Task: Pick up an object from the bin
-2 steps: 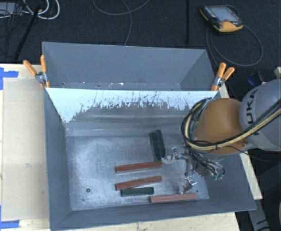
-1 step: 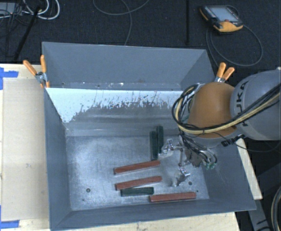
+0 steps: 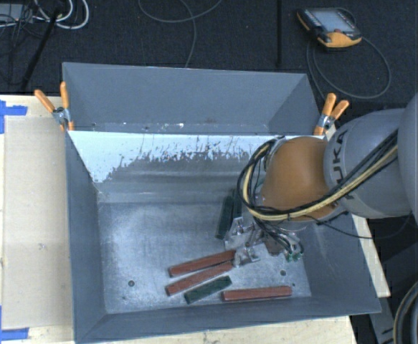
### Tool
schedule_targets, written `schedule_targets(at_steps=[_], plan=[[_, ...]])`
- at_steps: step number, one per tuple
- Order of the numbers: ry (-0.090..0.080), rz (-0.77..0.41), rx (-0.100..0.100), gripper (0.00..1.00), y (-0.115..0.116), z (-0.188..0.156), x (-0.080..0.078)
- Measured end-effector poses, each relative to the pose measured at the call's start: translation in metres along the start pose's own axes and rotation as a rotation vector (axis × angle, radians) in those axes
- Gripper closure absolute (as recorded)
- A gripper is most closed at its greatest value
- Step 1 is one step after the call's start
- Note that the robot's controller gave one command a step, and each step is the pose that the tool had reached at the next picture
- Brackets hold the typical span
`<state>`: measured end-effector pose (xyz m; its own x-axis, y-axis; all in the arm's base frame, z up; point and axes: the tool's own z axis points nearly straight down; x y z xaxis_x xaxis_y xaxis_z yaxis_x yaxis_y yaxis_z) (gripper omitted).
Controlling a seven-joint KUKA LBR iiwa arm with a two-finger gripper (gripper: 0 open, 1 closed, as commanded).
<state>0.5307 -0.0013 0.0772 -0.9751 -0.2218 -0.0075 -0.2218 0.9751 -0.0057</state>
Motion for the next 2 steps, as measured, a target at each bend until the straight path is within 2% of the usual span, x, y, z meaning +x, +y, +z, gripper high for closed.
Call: schedule_targets(at_steps=[1,2], plan=[[0.0,-0.001,0.0,1.0,0.0,0.0,0.0],[0.011,-0.142,-0.007,1.0,0.008,-0.018,0.013]])
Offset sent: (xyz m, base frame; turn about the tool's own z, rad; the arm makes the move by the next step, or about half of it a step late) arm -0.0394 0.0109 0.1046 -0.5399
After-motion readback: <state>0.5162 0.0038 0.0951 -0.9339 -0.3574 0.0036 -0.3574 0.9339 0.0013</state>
